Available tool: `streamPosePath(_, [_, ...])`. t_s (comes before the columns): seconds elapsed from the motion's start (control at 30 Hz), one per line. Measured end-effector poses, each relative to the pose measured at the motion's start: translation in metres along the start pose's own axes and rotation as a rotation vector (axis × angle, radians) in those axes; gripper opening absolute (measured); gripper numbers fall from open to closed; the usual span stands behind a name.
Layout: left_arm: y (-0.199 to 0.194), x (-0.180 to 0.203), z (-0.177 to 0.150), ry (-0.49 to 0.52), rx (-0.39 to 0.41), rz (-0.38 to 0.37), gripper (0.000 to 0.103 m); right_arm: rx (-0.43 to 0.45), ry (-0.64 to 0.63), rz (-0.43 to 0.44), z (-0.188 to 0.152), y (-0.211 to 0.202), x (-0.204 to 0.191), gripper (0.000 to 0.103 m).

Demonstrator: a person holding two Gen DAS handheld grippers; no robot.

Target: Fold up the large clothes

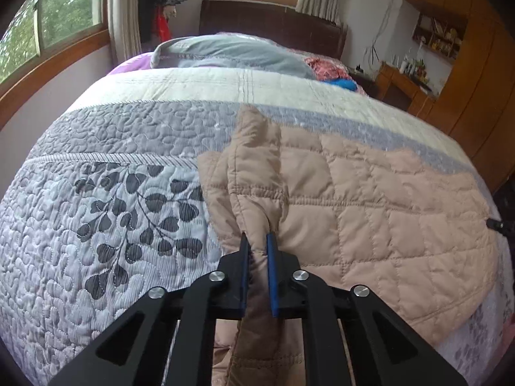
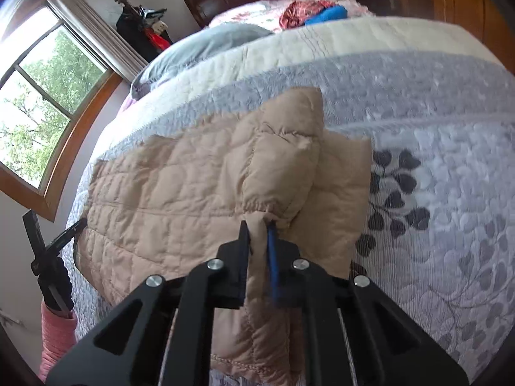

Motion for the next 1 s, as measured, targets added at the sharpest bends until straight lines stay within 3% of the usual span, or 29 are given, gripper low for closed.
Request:
streamPosePath(0.1, [-0.003,-0.002,0.012,-0.02,0.033,-0.017,0.009,0.019,0.039,0.023,0.012,0.002,0.005,0.009])
streamPosePath(0.3, [0.043,0.0,-0.006,0.017,-0.064,0.034,0.01,-0.055,0.113,-0.02,0.003,0.038,0.033,0.009])
streamPosePath(0.47, [0.042,0.006,-0.008,0.07,-0.052,0.087,0.013,-0.068,0.108,-0.039,-0.003,0.046,0.034,0.012])
streamPosePath(0.63, [0.011,-0.007,-0.006,0.019,-0.052,0.108,0.023,0.028,0.032,-0.148,-0.001,0.006,0.01,0.02])
streamPosePath(0.73, [-0.021,-0.008,-0.008,0.016,-0.005,0.12,0.023,0.069,0.004,-0.144,-0.01,-0.017,-0.01,0.02])
streamPosePath(0.9, [-0.064,0.025,-0.029,0.071,0.056,0.11,0.023,0.039,-0.071,-0.147,-0.041,-0.023,-0.049,0.02])
streamPosePath(1.0, [-0.071,0.051,-0.039,0.12,0.069,0.083,0.023,0.013,-0.103,-0.12,-0.063,-0.015,-0.073,0.02])
Point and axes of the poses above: each gripper's, at about its wrist camera, not at the fingertips, and y roughly the way its jaws point, x to its right, z to its top, the point moved 9 cm from there along y, roughly the way its jaws point, and after that the axes turned 6 degrees about z, right-handed, at the moved point
